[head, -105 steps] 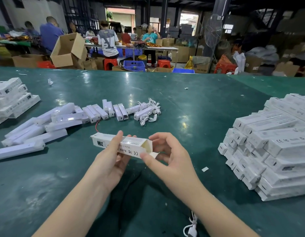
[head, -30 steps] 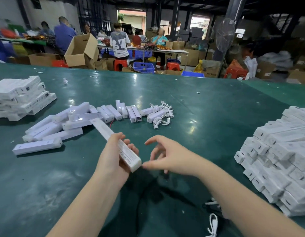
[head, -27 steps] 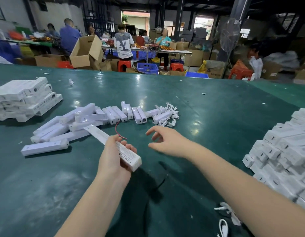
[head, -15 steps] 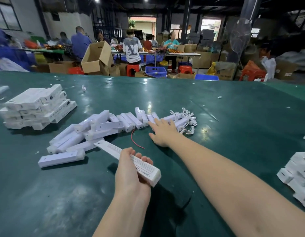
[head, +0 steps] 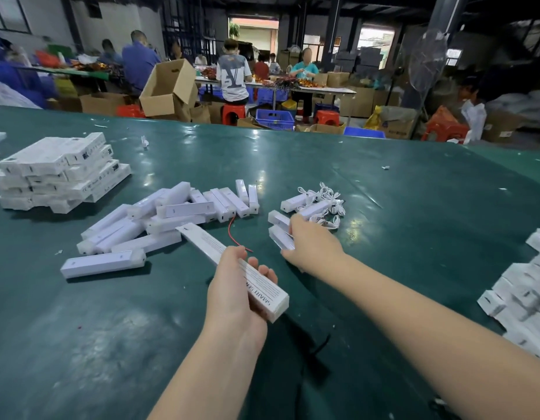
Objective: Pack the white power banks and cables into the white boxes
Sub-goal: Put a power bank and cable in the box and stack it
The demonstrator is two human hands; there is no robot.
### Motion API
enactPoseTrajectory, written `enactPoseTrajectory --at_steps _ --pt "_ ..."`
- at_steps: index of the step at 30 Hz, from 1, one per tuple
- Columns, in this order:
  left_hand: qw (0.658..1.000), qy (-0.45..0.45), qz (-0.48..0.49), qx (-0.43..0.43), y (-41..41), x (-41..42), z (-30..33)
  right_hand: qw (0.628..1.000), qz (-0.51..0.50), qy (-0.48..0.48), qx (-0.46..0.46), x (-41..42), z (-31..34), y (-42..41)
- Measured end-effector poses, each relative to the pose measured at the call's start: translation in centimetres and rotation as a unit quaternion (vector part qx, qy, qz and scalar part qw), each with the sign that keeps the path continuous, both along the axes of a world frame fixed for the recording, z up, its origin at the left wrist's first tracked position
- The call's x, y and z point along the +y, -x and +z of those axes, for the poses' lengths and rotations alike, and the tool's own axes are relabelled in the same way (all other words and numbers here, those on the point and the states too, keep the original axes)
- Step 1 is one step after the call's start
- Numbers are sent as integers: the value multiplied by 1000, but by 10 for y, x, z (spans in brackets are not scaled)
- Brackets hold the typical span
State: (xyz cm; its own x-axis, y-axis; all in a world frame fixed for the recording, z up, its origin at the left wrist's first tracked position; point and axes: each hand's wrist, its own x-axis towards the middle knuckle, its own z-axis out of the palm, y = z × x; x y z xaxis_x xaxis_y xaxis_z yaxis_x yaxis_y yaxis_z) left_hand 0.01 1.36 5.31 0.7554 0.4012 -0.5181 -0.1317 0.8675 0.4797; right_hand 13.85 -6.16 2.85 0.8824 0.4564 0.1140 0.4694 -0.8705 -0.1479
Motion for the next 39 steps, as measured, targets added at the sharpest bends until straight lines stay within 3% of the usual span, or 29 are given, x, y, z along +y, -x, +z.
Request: enactPoseTrajectory --at_steps 3,6,8,11,13,16,19,25,29,39 --pt "994 -96 -42 26 -1 0 -3 992 -8 -104 78 -19 11 10" --pt "946 -300 -98 72 -5 -1 -8 928 -4 -353 121 -46 27 26" --pt "883 -453 -110 60 -5 -3 -13 852 9 -508 128 -69 38 37" --pt "725 -678 -120 24 -1 -4 -24 742 16 -666 75 -105 47 57" --pt "630 -766 -126 35 0 -5 -28 693 20 -720 25 -125 50 71" --pt "547 -827 -109 70 -1 -9 -28 655 31 -755 -3 -143 50 83" --pt "491 -864 -90 61 -1 -10 -32 664 42 -747 0 -148 48 87" --pt "479 -875 -67 31 -3 -12 -35 738 86 -668 -38 -139 42 100" --pt "503 -860 -76 41 -3 -13 -35 755 81 -649 -41 -135 39 102" --pt "452 -888 -83 33 -1 -13 -38 782 40 -619 61 -149 43 89"
